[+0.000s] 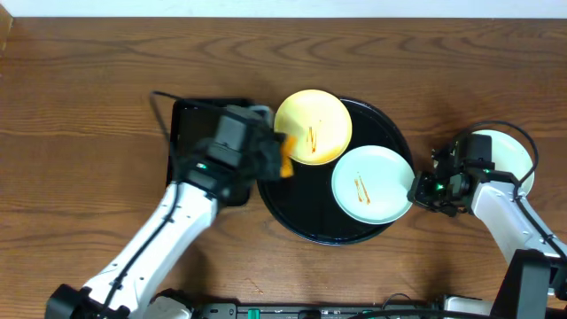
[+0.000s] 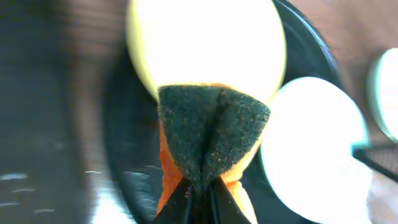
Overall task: Clean dirty plates on tray and stack at the side
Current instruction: 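Scrub the held pale green plate with the sponge in the left gripper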
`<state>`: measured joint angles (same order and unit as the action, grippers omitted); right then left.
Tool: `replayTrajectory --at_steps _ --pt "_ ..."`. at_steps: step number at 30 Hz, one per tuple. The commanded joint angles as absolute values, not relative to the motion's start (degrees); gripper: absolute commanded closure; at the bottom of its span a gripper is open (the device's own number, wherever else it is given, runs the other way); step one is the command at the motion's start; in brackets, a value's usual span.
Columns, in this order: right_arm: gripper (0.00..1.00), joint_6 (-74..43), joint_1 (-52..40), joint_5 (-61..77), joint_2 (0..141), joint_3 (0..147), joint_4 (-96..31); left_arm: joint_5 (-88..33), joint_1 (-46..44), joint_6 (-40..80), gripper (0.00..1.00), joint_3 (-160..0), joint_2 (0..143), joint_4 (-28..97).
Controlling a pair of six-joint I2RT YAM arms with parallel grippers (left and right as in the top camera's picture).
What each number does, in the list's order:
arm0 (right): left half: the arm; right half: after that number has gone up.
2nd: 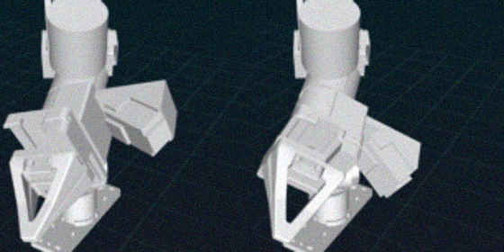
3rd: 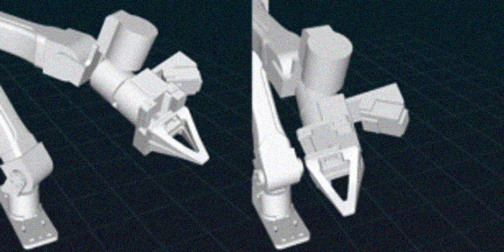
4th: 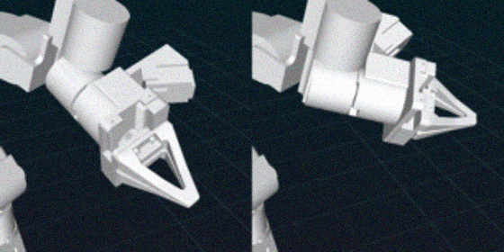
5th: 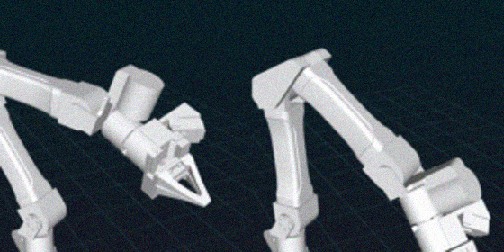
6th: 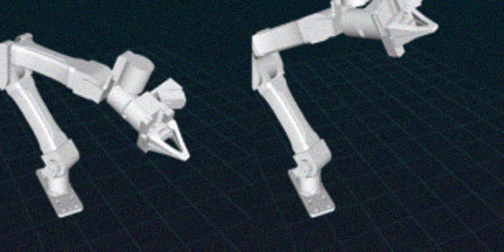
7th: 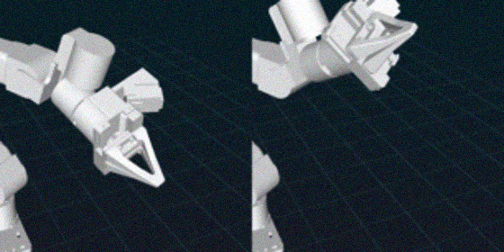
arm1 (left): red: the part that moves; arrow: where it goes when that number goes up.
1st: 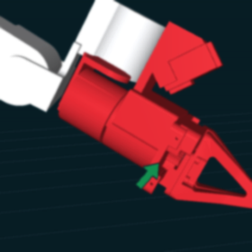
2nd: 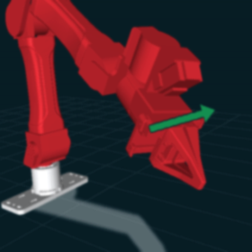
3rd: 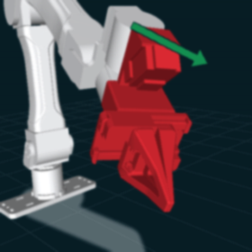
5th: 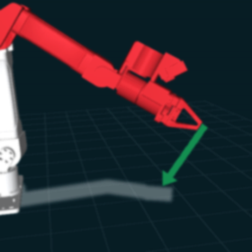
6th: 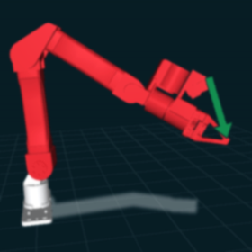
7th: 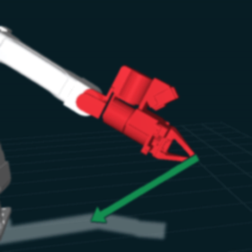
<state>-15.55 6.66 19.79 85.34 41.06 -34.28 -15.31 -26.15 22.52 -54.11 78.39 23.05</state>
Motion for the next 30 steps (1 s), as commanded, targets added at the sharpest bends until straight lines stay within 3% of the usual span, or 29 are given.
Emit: replayTrajectory --at_steps 1,14,30 --pt "0.99 -16.2 4.8 22.5 85.9 40.4 -34.2 -18.9 -31.8 26.4 0.92 -56.8 80.5 21.1" --pt "0.99 -16.2 4.8 22.5 85.8 40.4 -34.3 -21.7 -43.0 30.2 0.93 -64.8 93.6 14.1" --pt "0.99 -15.8 4.8 22.5 85.9 40.4 -34.3 -26.8 -49.4 33.7 0.92 -69.0 107.8 9.4"
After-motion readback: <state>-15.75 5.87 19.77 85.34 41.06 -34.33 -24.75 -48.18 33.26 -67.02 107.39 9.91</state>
